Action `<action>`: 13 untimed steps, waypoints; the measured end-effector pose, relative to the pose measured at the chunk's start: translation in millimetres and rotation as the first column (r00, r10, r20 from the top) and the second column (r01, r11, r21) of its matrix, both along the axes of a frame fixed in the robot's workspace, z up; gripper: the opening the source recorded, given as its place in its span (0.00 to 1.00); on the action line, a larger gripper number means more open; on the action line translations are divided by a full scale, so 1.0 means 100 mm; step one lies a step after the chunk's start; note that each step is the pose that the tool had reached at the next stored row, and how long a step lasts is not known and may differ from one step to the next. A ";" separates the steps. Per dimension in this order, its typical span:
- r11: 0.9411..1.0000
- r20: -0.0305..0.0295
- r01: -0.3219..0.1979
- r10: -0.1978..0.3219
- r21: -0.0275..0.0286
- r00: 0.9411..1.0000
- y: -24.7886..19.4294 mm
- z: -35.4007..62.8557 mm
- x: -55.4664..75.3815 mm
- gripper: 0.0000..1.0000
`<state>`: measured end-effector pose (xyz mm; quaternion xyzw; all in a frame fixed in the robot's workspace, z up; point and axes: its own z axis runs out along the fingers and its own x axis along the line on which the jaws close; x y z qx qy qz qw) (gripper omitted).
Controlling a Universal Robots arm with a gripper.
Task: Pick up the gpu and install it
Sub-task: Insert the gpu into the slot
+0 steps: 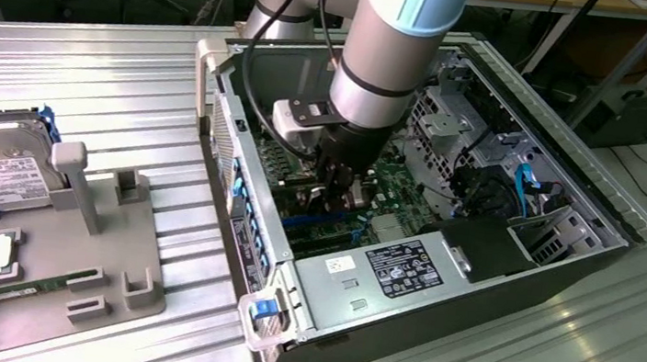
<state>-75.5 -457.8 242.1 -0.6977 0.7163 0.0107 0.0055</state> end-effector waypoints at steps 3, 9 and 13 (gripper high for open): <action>1.000 0.000 0.000 0.000 0.000 1.000 0.000 -0.017 0.00 0.28; 1.000 0.000 0.000 0.000 0.000 1.000 0.000 -0.037 0.00 0.28; 1.000 0.000 0.000 0.000 0.000 1.000 0.000 -0.048 0.00 0.28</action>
